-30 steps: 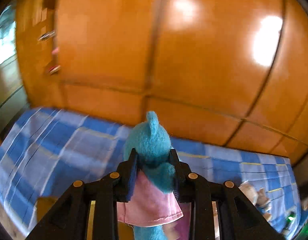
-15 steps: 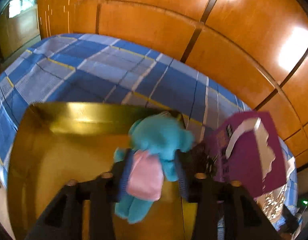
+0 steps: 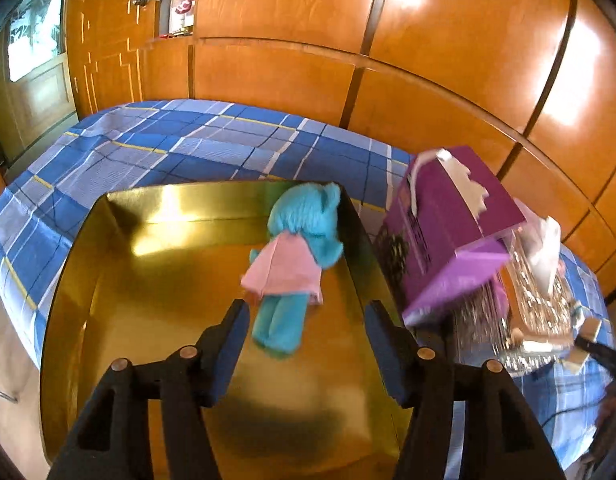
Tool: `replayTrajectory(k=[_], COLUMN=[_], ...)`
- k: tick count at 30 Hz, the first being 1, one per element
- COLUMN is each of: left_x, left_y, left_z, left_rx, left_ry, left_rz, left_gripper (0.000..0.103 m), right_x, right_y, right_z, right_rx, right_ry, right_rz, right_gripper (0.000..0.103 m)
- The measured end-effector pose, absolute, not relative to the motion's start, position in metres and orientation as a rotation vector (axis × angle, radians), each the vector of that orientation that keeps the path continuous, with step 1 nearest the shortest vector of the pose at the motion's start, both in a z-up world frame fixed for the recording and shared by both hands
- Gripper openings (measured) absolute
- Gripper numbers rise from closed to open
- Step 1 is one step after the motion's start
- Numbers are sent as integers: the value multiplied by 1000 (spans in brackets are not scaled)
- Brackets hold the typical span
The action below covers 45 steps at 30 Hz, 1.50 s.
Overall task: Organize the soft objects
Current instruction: 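Lift the bear toward the gold tray with the left gripper while the right grasps the beige rolled towel, then release the bear in the tray with the left gripper while the right drops the beige towel there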
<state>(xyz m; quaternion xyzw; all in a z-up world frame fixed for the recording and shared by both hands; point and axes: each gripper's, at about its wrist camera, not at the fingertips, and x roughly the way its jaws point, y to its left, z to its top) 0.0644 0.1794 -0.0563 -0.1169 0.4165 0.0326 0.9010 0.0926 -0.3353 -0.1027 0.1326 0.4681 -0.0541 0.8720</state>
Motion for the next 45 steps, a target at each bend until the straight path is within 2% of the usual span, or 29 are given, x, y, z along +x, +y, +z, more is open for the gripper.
replayTrajectory(k=[7,15,23,29,32,38,45], left_x=[42,28,14,3,-2,-9,-9], left_y=[177,175,192,216,229,246,244], left_z=[-51,-41,-43,-46,-44,-37,-39], left_rx=[-242,-221,-246,-277,-297,-314,-297], left_ry=[853,829,822,815,799,758,760], left_rz=[56,75,125,201,241,302,292], left_gripper=[63,66,70,69,69,70,71], right_x=[94,134,169,148,117,66,75], right_y=[-328,-299,-193,-74,-19,61,88], right_z=[-70,-22,45,80,78,24,-42], right_rx=[224,122,26,-38,-80,-177,-247], right_ry=[946,898,790,730,734,870,1008], right_rz=[-71,-40,169,506,682,888,834], right_gripper=[17,17,17,17,17,18,27])
